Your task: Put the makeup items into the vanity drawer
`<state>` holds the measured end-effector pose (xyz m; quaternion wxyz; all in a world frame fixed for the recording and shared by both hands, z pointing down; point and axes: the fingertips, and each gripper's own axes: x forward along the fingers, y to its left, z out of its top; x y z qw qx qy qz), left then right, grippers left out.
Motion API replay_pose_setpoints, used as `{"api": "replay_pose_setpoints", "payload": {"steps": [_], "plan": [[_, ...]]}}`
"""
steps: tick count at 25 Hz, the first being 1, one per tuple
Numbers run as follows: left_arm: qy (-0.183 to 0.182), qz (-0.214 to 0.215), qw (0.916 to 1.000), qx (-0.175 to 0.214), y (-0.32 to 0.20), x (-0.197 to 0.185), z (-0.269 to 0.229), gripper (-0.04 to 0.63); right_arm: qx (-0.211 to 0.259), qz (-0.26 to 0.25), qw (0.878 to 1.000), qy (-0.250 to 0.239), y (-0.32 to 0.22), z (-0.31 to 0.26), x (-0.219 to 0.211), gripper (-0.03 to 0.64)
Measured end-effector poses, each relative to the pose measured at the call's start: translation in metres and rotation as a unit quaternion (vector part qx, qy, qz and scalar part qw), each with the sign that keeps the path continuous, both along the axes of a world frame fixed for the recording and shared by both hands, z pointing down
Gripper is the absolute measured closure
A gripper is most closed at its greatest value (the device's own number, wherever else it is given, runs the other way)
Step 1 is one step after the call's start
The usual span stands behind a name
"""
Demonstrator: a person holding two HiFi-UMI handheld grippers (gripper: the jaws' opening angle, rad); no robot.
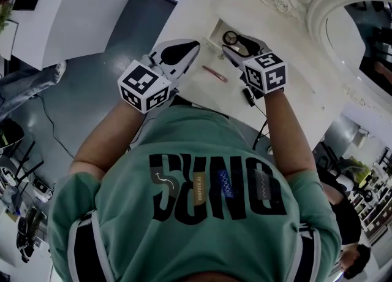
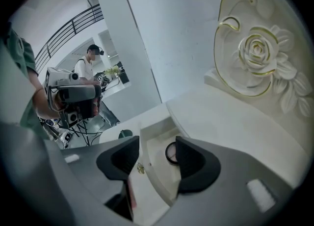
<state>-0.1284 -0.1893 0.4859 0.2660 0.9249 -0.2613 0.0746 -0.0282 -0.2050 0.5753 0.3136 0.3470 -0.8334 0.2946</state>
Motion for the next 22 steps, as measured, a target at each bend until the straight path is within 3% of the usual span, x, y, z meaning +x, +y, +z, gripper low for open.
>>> {"api": "replay_pose_setpoints", "payload": {"steps": [12, 17, 22], "plan": [[-0.004, 0.021, 0.9992, 0.033, 0.028, 0.048, -0.035, 0.592, 0.063, 0.006, 0.996, -0.058, 0.038, -0.071, 0.042, 0.377], [-0.004, 0.033, 0.9974, 0.064, 0.062, 0.107, -0.073, 0.592, 0.138, 0.018, 0.985, -0.106, 0.083, -0.139, 0.109, 0.387], [0.003, 0.050, 0.9944, 0.094, 0.077, 0.151, -0.113, 0.592, 0.215, 0.047, 0.967, -0.127, 0.116, -0.201, 0.171, 0.456]]}}
